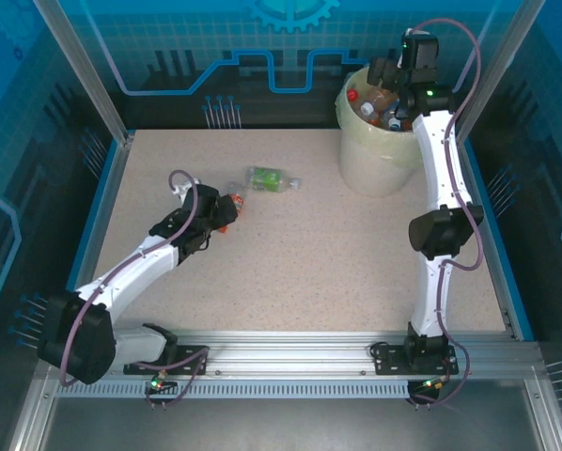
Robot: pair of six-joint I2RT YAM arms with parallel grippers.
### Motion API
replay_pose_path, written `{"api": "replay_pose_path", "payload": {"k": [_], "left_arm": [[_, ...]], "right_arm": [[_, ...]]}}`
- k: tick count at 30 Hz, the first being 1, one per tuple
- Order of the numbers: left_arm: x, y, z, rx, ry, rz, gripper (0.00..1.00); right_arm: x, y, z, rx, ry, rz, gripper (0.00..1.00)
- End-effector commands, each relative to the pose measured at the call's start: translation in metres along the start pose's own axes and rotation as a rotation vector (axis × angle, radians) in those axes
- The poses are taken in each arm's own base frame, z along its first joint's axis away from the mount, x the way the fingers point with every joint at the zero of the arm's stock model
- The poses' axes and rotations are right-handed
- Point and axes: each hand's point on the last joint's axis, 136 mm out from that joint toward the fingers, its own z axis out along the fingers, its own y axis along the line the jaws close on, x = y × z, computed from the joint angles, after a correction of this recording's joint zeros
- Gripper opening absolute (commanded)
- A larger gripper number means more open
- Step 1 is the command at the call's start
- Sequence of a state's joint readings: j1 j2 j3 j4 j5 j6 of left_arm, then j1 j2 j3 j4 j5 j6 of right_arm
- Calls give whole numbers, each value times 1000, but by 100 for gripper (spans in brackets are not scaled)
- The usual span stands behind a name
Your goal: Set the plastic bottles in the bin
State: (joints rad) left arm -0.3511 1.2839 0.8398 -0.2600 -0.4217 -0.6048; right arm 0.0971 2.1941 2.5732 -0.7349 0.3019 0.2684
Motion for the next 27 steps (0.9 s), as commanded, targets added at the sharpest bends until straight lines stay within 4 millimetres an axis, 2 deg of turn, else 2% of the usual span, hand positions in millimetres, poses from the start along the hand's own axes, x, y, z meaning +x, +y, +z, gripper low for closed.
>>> {"api": "replay_pose_path", "payload": {"k": [1,6,10,13,17,21,27], "left_arm": [[-3,2,4,-13,27,-17,99],[2,3,10,-23,57,-12,99],[9,5,14,-32,81,-12,99],[11,5,16,-33,88,-9,99],[11,5,20,-38,97,-6,99],[11,2,24,-34,107,-5,99],[11,-1,30,-35,122,0,99]], "right_arm": [[-1,-19,2,73,-10,37,100],[14,-43,32,191,4,81,100],[43,-57,30,281,99,75,100],[51,-62,15,308,105,51,100],[54,-82,-17,369,83,43,98],[56,-97,-37,392,96,33,97],[41,-92,-57,363,81,-16,99]]}}
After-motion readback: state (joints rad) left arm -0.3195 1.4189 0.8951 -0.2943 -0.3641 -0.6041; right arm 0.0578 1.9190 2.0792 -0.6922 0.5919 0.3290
